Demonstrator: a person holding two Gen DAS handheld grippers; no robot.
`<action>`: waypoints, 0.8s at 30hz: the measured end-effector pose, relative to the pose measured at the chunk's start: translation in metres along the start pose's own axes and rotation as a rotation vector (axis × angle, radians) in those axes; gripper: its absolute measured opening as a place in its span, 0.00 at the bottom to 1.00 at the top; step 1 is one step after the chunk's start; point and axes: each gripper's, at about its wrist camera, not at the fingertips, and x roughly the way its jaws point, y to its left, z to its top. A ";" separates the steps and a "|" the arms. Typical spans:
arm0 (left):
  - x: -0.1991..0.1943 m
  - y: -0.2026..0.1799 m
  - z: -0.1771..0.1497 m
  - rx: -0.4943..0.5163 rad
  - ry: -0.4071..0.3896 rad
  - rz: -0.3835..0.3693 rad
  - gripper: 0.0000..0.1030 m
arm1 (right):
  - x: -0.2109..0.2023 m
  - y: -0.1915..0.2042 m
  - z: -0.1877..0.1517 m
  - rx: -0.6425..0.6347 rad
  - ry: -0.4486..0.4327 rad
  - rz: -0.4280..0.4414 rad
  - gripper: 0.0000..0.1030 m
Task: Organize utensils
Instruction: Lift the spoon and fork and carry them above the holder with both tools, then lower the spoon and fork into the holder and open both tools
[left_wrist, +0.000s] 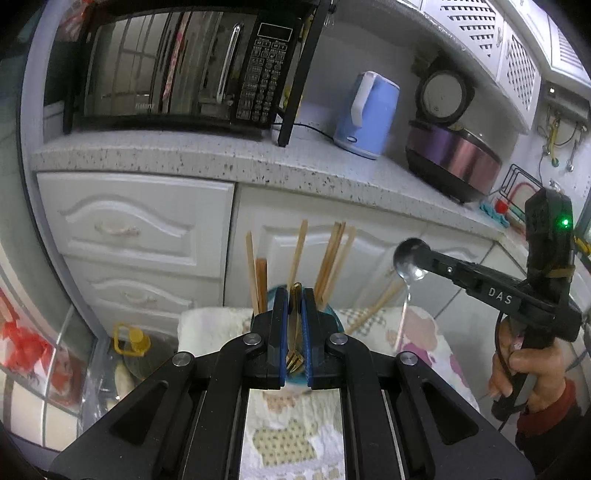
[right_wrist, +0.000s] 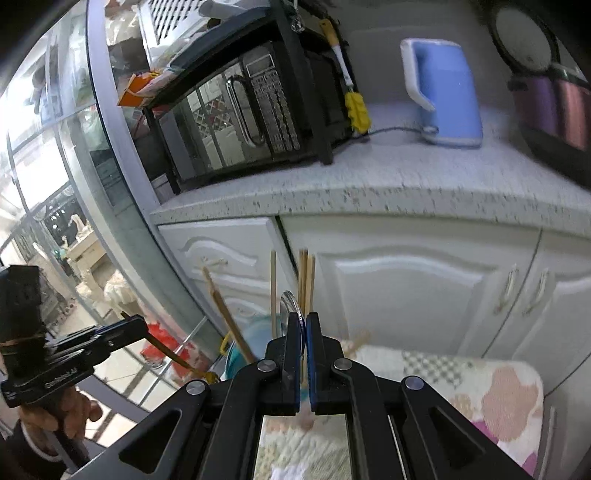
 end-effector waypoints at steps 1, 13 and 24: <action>0.004 -0.001 0.002 0.006 0.000 0.009 0.06 | 0.002 0.003 0.002 -0.010 -0.007 -0.010 0.02; 0.047 -0.009 -0.009 0.074 0.025 0.091 0.06 | 0.048 0.013 0.011 -0.061 -0.070 -0.136 0.02; 0.072 -0.002 -0.025 0.052 0.072 0.118 0.06 | 0.066 0.016 -0.007 -0.098 -0.087 -0.193 0.02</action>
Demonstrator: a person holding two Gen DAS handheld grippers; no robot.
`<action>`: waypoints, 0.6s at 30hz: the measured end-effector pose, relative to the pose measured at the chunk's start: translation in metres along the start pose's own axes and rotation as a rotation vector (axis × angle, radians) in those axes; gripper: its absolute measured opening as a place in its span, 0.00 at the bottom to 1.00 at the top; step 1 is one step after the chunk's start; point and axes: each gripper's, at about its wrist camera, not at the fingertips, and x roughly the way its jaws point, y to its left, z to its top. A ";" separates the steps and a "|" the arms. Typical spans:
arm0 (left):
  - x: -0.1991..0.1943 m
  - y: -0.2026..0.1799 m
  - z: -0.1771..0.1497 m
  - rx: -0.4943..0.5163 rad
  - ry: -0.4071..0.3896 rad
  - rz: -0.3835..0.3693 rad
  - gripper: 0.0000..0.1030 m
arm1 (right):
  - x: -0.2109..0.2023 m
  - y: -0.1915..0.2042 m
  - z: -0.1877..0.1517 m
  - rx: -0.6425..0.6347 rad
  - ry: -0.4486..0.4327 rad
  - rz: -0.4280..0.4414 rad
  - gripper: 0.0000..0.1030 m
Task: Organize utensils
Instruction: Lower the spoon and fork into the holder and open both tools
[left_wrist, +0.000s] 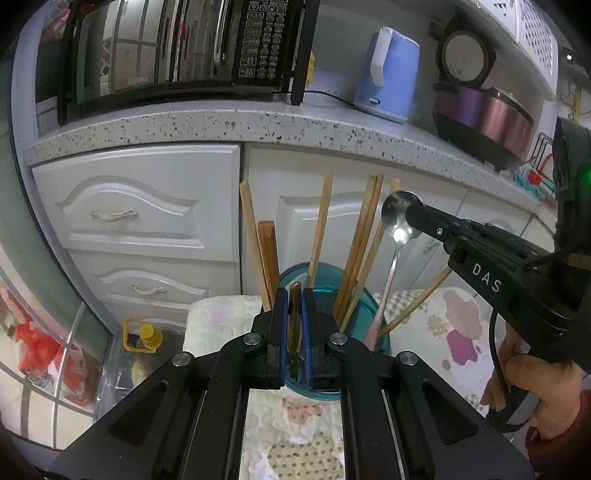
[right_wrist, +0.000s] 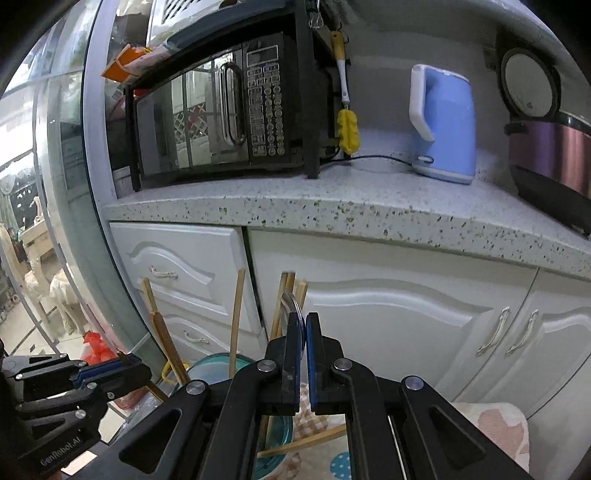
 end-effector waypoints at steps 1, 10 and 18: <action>0.001 -0.001 -0.001 0.001 0.002 0.003 0.06 | 0.000 0.001 -0.002 -0.002 0.006 0.002 0.02; 0.010 -0.001 -0.014 -0.025 0.026 0.007 0.06 | -0.004 0.008 -0.027 -0.025 0.081 0.042 0.02; 0.019 -0.004 -0.025 -0.039 0.049 0.016 0.06 | -0.008 0.015 -0.059 -0.037 0.169 0.083 0.03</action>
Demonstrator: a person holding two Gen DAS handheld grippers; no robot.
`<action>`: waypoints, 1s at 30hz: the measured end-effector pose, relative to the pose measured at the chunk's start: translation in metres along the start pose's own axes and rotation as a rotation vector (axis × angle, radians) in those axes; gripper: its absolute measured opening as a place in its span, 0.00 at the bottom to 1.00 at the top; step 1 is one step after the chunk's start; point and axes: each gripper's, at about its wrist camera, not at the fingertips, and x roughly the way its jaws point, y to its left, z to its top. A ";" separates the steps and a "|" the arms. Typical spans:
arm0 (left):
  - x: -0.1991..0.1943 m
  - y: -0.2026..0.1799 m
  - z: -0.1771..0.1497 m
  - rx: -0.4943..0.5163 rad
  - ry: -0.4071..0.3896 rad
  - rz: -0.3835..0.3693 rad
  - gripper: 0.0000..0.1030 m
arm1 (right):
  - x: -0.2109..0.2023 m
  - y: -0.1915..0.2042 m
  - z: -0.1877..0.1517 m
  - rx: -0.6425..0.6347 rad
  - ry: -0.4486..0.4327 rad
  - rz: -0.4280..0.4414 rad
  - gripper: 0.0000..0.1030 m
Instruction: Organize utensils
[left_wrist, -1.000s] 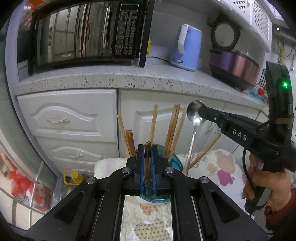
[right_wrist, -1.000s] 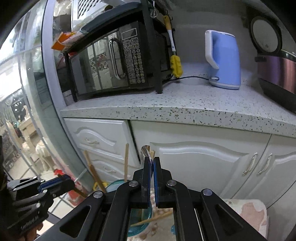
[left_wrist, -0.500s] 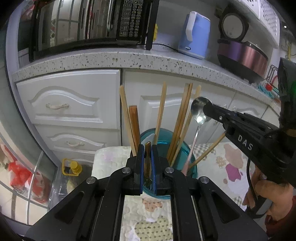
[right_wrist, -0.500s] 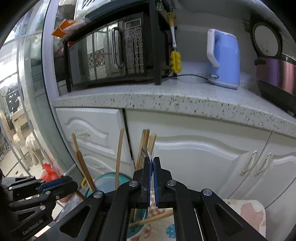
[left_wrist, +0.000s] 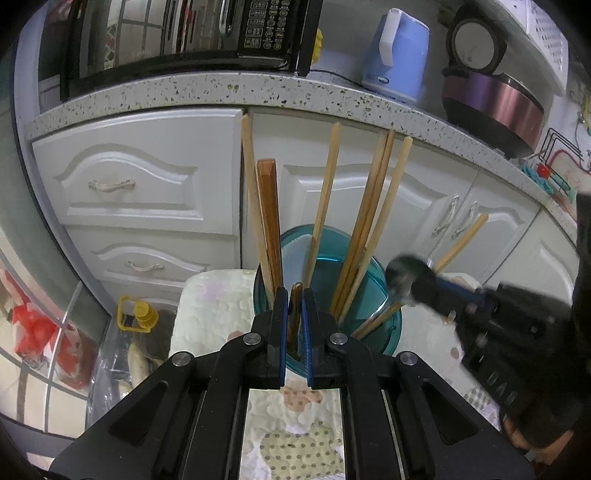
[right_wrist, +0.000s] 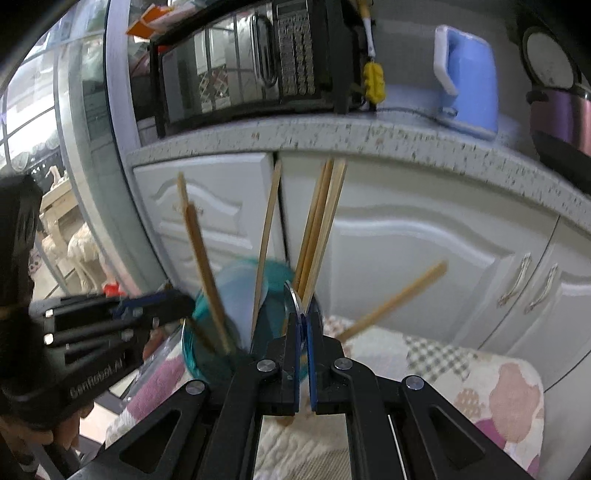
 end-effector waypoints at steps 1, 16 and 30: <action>0.001 0.000 -0.001 -0.003 0.004 0.002 0.06 | 0.003 0.001 -0.004 0.001 0.015 0.001 0.03; -0.017 0.000 -0.010 -0.043 0.000 0.011 0.38 | -0.027 -0.028 -0.020 0.183 0.019 0.087 0.38; -0.062 -0.010 -0.035 -0.001 -0.051 0.139 0.51 | -0.059 -0.016 -0.028 0.188 -0.014 -0.015 0.48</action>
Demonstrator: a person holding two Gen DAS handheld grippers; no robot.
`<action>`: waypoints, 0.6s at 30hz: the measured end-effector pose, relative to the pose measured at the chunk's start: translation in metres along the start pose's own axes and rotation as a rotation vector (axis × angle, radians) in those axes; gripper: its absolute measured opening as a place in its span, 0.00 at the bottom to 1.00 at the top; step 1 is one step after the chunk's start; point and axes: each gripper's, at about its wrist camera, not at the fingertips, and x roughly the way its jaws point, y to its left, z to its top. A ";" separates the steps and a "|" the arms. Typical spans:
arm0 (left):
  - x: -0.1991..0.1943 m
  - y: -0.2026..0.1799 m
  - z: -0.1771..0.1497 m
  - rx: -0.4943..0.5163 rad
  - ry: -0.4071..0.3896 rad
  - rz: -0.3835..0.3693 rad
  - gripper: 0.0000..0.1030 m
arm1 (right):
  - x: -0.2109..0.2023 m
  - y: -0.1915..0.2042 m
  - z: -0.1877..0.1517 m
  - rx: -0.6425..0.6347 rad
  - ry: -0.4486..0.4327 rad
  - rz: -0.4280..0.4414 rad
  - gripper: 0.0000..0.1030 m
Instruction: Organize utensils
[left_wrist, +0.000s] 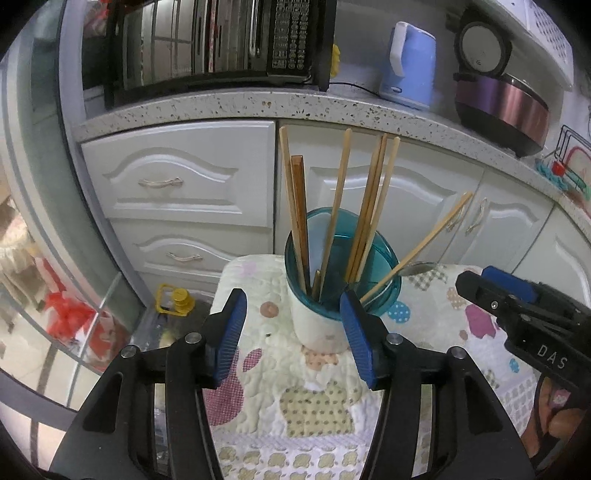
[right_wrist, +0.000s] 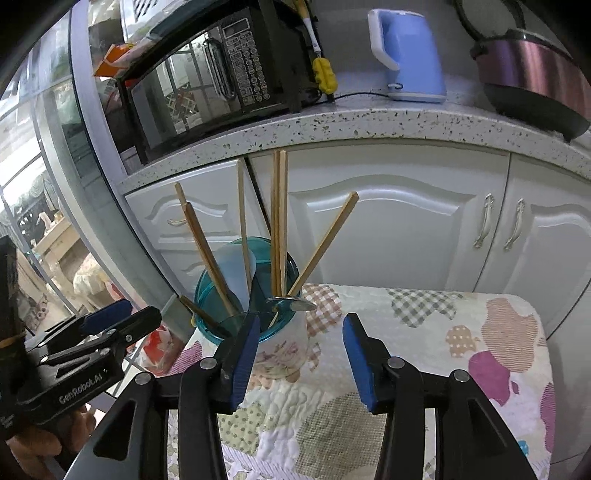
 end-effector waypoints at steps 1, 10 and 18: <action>-0.003 0.000 -0.001 0.002 -0.005 0.004 0.51 | -0.002 0.003 -0.001 -0.006 -0.004 -0.006 0.51; -0.026 0.002 -0.006 0.013 -0.059 0.045 0.51 | -0.018 0.022 -0.006 -0.053 -0.027 -0.034 0.57; -0.033 0.008 -0.005 0.001 -0.086 0.070 0.51 | -0.024 0.025 -0.006 -0.052 -0.040 -0.043 0.61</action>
